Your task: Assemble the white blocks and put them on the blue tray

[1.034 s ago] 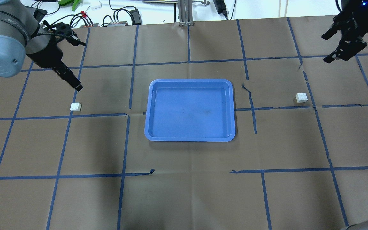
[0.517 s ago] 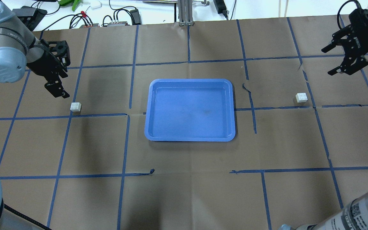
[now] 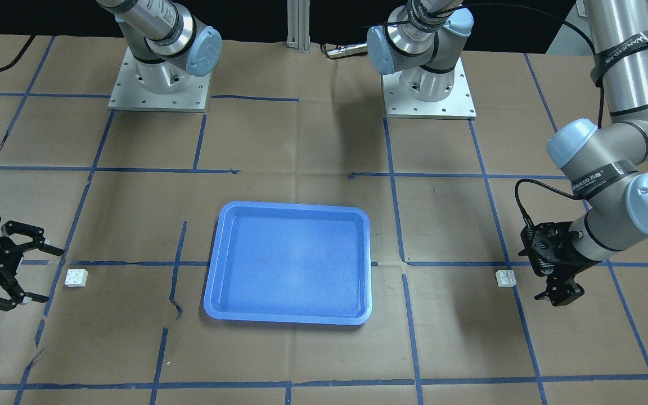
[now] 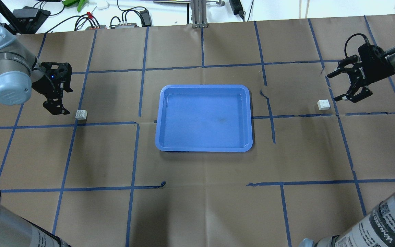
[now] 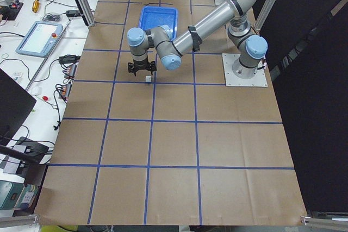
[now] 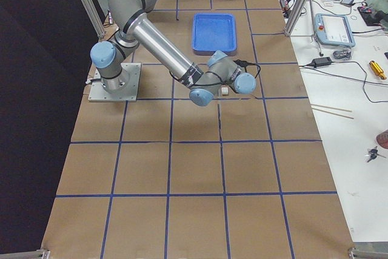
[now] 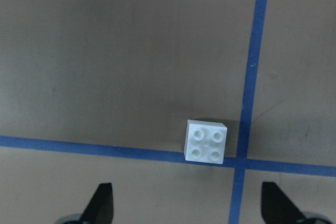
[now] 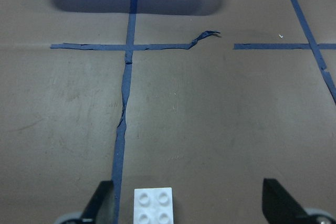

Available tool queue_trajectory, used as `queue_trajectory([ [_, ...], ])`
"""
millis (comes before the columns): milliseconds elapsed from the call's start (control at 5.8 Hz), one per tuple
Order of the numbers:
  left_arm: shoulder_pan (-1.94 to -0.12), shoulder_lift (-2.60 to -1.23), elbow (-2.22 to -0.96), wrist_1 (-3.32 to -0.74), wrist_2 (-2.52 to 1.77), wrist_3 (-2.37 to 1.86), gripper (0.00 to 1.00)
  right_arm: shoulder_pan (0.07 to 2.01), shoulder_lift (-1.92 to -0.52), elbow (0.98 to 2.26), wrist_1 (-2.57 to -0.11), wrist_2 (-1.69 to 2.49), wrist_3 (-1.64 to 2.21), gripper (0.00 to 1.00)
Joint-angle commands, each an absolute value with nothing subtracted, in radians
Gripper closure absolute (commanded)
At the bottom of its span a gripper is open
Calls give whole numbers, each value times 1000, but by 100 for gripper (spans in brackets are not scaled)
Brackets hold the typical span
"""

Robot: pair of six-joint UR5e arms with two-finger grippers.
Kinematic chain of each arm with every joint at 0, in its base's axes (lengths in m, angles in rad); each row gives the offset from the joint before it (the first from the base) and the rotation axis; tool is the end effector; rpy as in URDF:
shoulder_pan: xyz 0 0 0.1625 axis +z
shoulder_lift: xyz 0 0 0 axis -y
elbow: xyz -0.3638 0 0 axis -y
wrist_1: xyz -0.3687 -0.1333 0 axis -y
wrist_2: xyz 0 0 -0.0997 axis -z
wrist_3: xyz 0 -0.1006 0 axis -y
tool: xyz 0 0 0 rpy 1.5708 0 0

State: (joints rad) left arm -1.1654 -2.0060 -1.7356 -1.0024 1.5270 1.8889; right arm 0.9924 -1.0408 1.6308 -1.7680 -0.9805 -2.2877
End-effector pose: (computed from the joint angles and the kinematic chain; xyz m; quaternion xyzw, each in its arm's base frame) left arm 0.0920 -0.5635 0.1806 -0.6751 -0.7373 0.0135 0.0234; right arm -0.1424 -0.5644 0.1559 -0.6706 0.6588 -0.2570 0.2241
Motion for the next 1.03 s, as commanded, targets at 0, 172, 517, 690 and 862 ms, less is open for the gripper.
queue_trajectory([
  [0, -1164, -2051, -1759, -979, 1525, 1899, 2, 974, -1002, 1687, -1842, -960, -2295, 1],
  [172, -1164, -2057, -1767, -971, 1525, 1910, 2, 971, -974, 1689, -1847, -942, -2301, 1],
  [517, -1164, -2060, -1784, -971, 1522, 1910, 6, 969, -971, 1697, -1845, -959, -2292, 1],
  [690, -1164, -2059, -1786, -969, 1523, 1910, 12, 968, -969, 1697, -1845, -959, -2287, 1],
  [862, -1164, -2059, -1786, -965, 1522, 1911, 30, 968, -971, 1695, -1845, -957, -2284, 7],
])
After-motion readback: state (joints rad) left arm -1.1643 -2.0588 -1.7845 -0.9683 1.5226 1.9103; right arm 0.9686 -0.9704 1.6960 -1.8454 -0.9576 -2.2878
